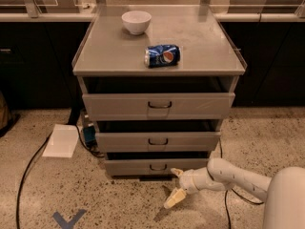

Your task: Open bottom drawer

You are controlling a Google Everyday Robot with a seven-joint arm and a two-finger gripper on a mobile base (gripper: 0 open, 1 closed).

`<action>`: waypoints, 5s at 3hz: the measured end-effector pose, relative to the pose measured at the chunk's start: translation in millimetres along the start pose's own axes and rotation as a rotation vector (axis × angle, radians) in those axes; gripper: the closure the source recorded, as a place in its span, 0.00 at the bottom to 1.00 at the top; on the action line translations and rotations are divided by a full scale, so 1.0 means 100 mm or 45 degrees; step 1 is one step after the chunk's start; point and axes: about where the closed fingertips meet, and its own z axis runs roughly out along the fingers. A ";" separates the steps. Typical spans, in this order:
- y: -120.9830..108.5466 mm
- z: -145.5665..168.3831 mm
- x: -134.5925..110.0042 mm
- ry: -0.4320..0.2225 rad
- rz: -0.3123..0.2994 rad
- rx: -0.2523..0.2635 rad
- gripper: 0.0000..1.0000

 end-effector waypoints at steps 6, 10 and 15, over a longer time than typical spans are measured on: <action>-1.37 0.28 0.54 0.124 -0.064 0.149 0.00; -1.73 0.63 0.57 0.143 -0.085 0.115 0.00; -1.32 0.69 0.62 0.199 0.004 -0.043 0.00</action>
Offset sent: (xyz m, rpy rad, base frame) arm 0.0565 -0.0365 -0.0645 -0.1416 -0.0806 -0.0650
